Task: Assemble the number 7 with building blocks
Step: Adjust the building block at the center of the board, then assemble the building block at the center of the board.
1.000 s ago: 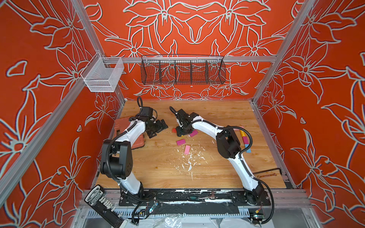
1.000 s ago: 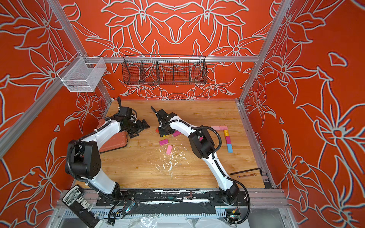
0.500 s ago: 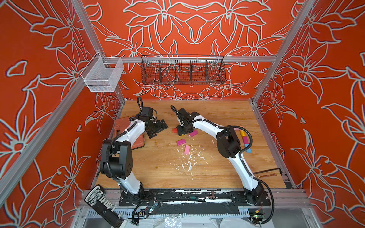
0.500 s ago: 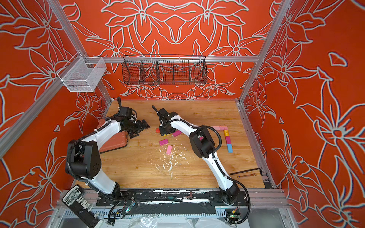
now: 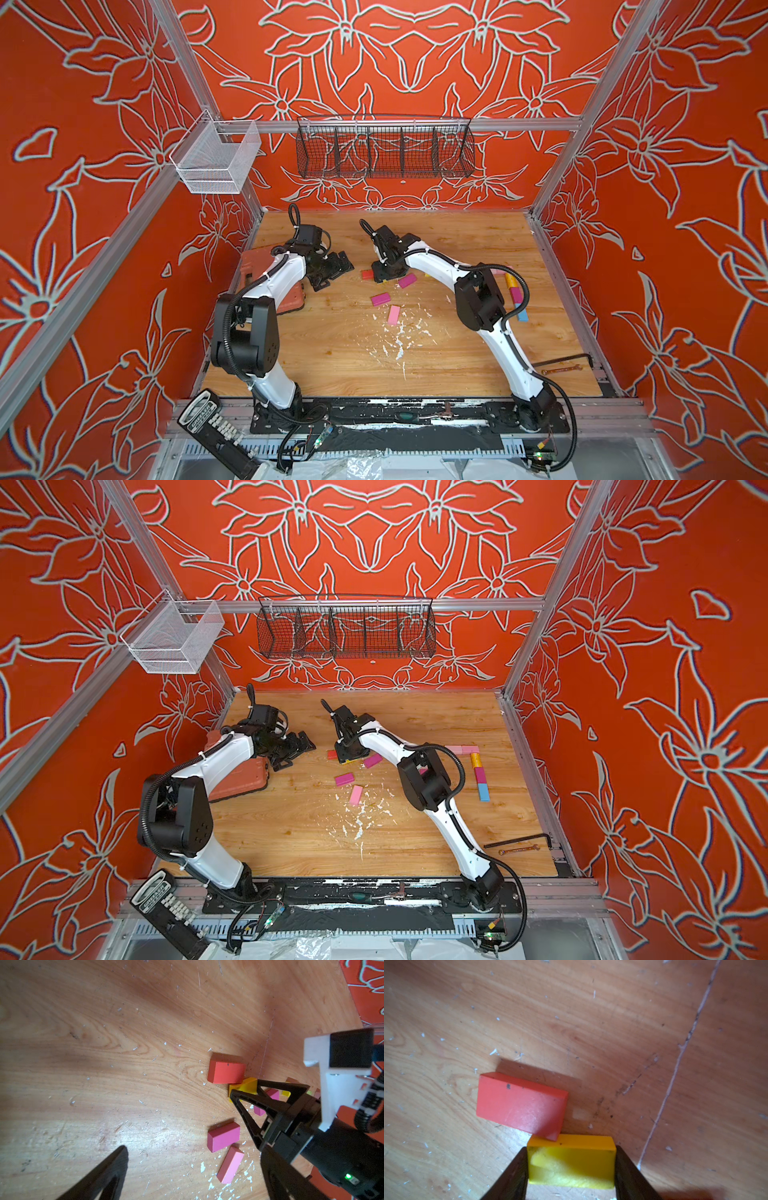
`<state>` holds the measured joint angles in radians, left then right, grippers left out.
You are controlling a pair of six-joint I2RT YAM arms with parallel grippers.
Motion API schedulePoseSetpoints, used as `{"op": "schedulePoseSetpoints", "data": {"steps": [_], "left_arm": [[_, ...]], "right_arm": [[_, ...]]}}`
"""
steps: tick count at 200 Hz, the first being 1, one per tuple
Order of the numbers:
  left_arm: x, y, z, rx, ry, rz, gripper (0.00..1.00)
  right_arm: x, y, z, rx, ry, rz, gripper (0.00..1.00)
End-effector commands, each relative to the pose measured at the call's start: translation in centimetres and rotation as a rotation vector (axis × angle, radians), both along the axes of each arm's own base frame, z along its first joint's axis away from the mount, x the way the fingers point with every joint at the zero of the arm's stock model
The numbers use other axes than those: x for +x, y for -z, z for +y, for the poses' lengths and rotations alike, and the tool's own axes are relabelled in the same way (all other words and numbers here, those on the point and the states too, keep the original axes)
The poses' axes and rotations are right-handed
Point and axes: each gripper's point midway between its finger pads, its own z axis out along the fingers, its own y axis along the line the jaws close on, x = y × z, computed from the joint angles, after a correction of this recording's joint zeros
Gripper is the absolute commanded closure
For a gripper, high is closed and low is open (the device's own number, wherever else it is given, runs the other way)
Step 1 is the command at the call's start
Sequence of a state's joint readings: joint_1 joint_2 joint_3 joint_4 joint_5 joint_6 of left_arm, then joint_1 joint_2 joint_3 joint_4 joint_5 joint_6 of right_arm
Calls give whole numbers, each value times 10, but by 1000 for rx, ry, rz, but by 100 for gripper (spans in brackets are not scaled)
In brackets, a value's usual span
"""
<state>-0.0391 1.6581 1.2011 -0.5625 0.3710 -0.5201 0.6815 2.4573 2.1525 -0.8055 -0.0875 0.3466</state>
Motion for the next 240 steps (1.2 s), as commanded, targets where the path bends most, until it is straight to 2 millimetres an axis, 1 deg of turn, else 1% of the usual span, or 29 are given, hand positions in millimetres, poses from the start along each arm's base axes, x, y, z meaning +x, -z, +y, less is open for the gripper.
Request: {"op": "schedulePoseSetpoints", "data": {"steps": [1, 23, 46, 69, 101, 117, 129, 144, 163, 240], "left_arm": [[-2, 6, -1, -15, 11, 25, 4], [1, 12, -3, -27, 17, 36, 4], [5, 19, -6, -38, 23, 55, 4], [9, 24, -7, -45, 24, 66, 4], [12, 29, -8, -49, 26, 80, 5], [13, 32, -9, -54, 30, 84, 5], [15, 35, -10, -56, 30, 90, 5], [17, 38, -11, -60, 32, 99, 5], [21, 42, -13, -70, 39, 106, 5], [36, 50, -23, -71, 60, 118, 6]], "right_arm": [[2, 6, -26, -43, 48, 31, 59], [9, 6, -30, -29, 53, 34, 58], [17, 13, -34, -22, 70, 52, 58], [24, 16, -32, 8, 76, 61, 58], [28, 19, -27, 21, 71, 64, 57], [29, 19, -25, 32, 68, 67, 54], [29, 18, -23, 42, 63, 70, 50], [28, 16, -20, 55, 53, 74, 45], [27, 12, -20, 64, 42, 74, 40], [28, -13, -27, 135, 3, 71, 31]]}}
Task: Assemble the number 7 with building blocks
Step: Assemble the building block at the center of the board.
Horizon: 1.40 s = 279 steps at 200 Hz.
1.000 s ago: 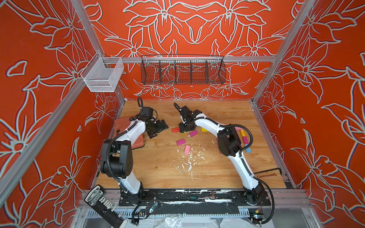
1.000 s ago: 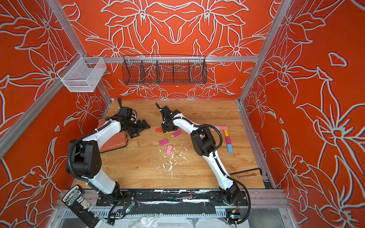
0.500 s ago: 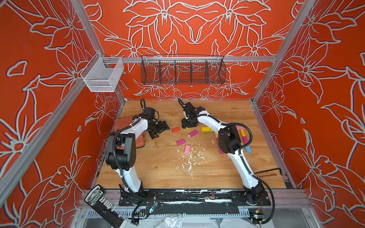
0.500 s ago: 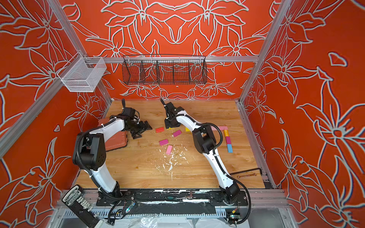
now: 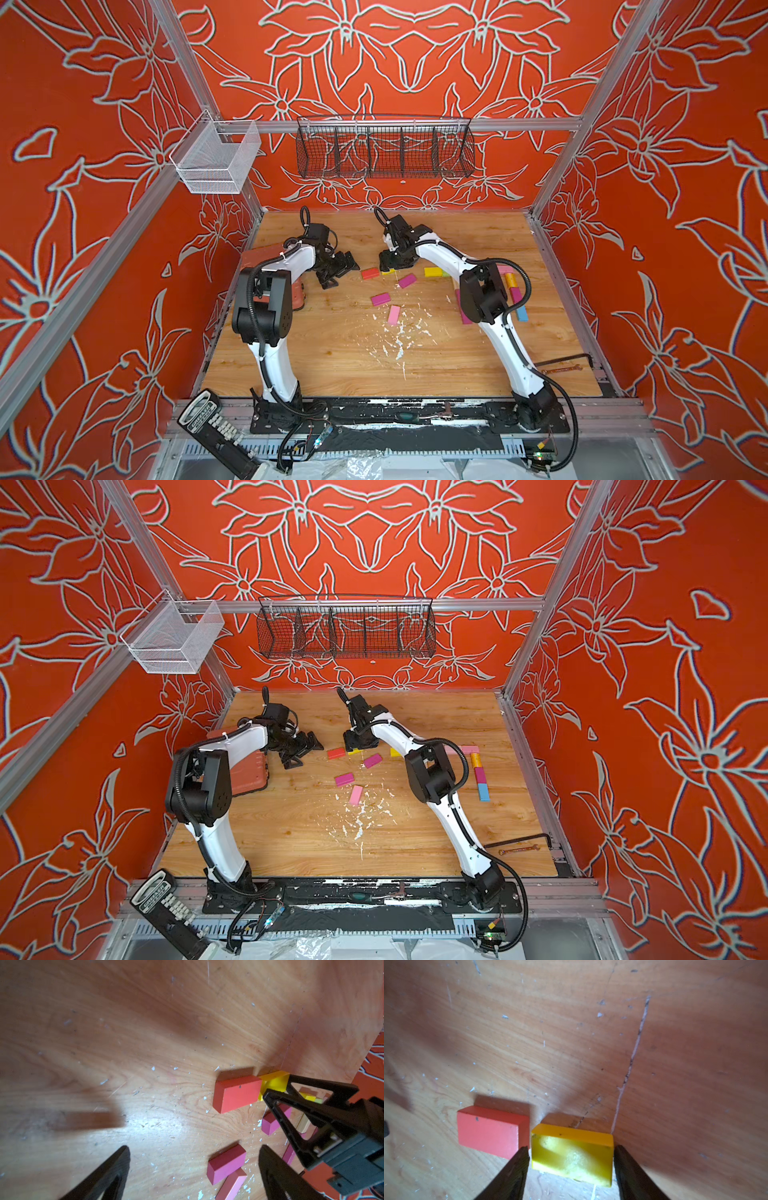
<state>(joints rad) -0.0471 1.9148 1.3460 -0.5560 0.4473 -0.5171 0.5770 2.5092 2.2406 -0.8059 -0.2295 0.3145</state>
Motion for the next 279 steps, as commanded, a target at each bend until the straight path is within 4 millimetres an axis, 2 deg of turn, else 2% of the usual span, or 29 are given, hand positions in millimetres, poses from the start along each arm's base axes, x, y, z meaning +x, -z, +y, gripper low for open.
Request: {"op": "schedulePoseSetpoints", "data": {"steps": [1, 29, 64, 93, 121, 209, 279], "left_arm": [[3, 4, -7, -6, 19, 11, 6], [5, 6, -11, -6, 27, 17, 6], [10, 7, -17, -6, 45, 13, 6], [17, 10, -22, -16, 57, 16, 7], [24, 11, -30, -20, 76, 15, 7], [35, 17, -62, -22, 144, 26, 7], [38, 26, -70, -32, 152, 38, 7]], "right_arm": [[-7, -9, -8, 16, -19, 32, 31], [1, -13, -18, 33, 17, 19, 30], [14, -14, -48, 0, 99, -13, 31], [18, -9, -71, -53, 134, -26, 31], [20, -1, -82, -103, 134, -30, 32], [13, 11, -63, -70, 45, -14, 32], [0, 17, -46, -73, -5, -10, 32]]}}
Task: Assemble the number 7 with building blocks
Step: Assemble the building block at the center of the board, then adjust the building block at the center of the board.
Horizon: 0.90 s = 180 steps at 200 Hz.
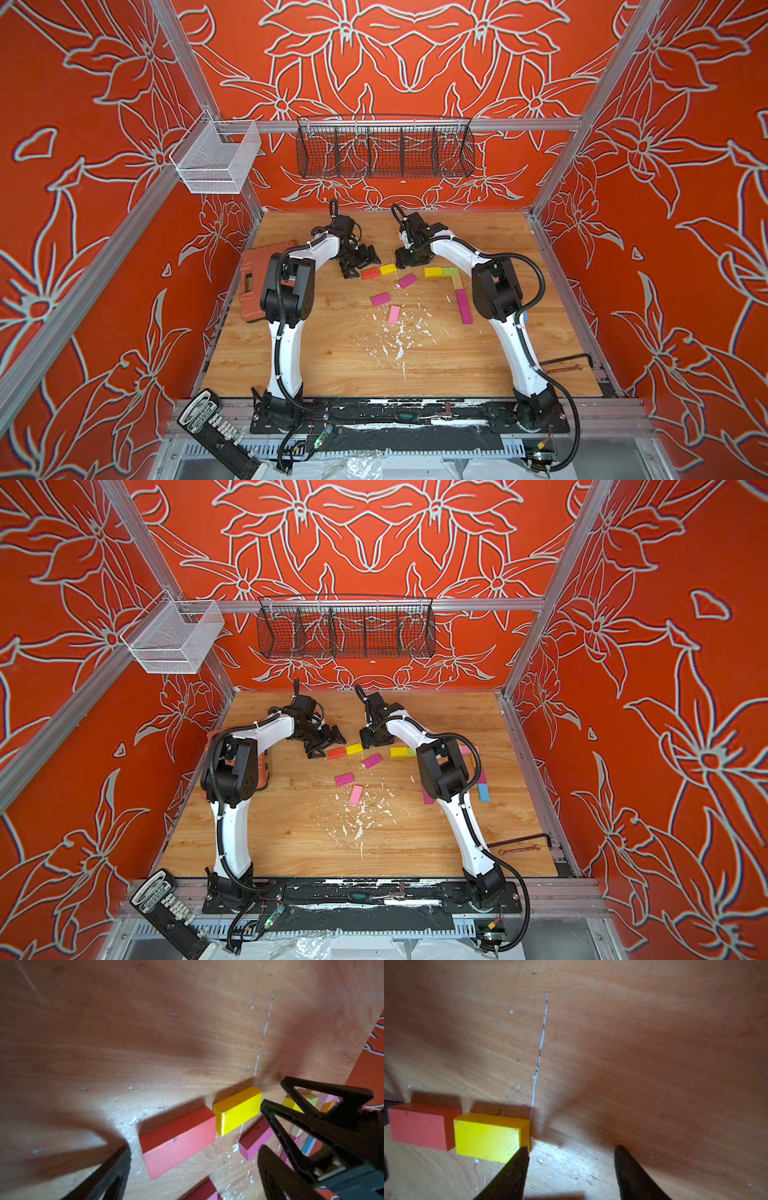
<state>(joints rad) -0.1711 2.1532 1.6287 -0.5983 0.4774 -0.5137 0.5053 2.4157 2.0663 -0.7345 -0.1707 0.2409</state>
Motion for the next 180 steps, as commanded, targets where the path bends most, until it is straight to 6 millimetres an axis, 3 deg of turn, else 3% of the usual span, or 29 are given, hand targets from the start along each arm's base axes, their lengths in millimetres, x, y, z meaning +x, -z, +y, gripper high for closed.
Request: {"op": "schedulePoseSetpoints", "data": {"steps": [1, 84, 114, 180], "left_arm": [[-5, 11, -4, -2, 15, 40, 7], [1, 21, -5, -2, 26, 50, 7], [4, 21, -3, 10, 27, 45, 7], [2, 22, -3, 14, 28, 49, 7]], "right_arm": [[-12, 14, 6, -4, -32, 35, 32], [-20, 16, 14, 7, -58, 32, 32], [-32, 16, 16, 17, -70, 37, 32], [-51, 26, 5, -19, -55, 59, 33]]}}
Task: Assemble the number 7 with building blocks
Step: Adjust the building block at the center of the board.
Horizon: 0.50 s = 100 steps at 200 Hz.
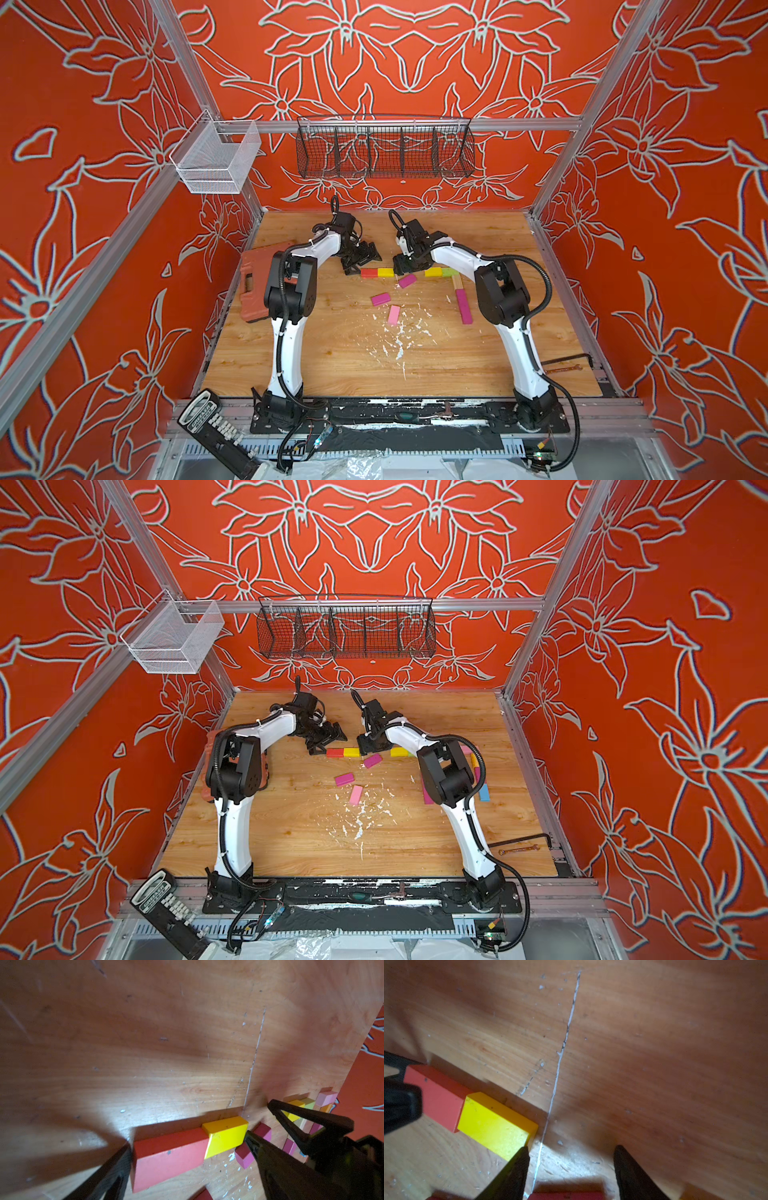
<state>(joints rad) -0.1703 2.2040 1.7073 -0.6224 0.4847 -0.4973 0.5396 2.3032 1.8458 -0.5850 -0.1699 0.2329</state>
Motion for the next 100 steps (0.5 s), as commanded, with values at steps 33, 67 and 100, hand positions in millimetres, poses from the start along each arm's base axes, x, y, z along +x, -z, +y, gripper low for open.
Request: {"op": "schedulePoseSetpoints", "data": {"steps": [33, 67, 100], "left_arm": [[-13, 20, 2, 28, 13, 58, 7], [-13, 17, 7, 44, 4, 52, 6], [-9, 10, 18, 49, -11, 38, 3]], "right_arm": [[-25, 28, -8, -67, 5, 97, 33], [-20, 23, -15, -86, 27, 85, 33], [-19, 12, -16, -77, 25, 67, 32]]}}
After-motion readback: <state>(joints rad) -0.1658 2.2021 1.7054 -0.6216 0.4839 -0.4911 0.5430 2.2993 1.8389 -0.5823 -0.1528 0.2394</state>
